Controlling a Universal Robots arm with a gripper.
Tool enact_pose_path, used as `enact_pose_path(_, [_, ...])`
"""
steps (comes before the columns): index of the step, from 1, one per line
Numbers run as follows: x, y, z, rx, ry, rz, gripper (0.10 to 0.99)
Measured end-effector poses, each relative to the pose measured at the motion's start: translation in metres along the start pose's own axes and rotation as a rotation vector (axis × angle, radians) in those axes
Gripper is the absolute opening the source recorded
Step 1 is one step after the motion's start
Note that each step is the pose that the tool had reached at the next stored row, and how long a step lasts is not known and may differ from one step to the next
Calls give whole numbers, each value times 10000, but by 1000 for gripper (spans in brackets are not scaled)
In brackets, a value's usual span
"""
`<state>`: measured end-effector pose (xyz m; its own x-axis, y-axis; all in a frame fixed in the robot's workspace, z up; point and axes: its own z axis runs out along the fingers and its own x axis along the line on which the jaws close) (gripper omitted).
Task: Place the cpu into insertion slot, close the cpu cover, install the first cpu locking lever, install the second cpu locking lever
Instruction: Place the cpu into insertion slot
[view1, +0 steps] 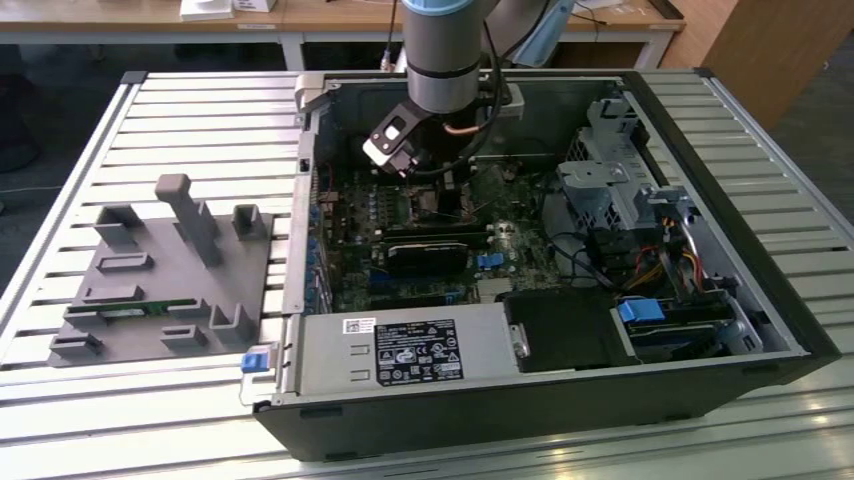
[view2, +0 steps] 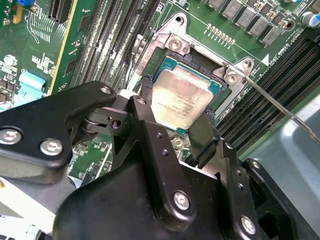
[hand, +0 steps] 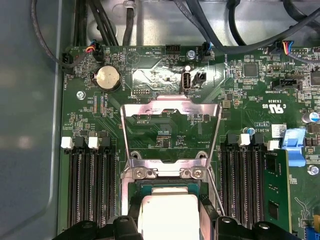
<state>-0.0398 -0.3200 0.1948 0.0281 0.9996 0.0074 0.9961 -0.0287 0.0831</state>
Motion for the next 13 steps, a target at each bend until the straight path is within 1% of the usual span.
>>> enact_pose_path(8, [0, 0, 8, 0, 0, -1, 533])
enact_pose_path(10, [0, 0, 8, 0, 0, -1, 545])
enact_pose_path(11, [0, -1, 8, 0, 0, -1, 608])
enact_pose_path(13, [0, -1, 10, 0, 3, -1, 608])
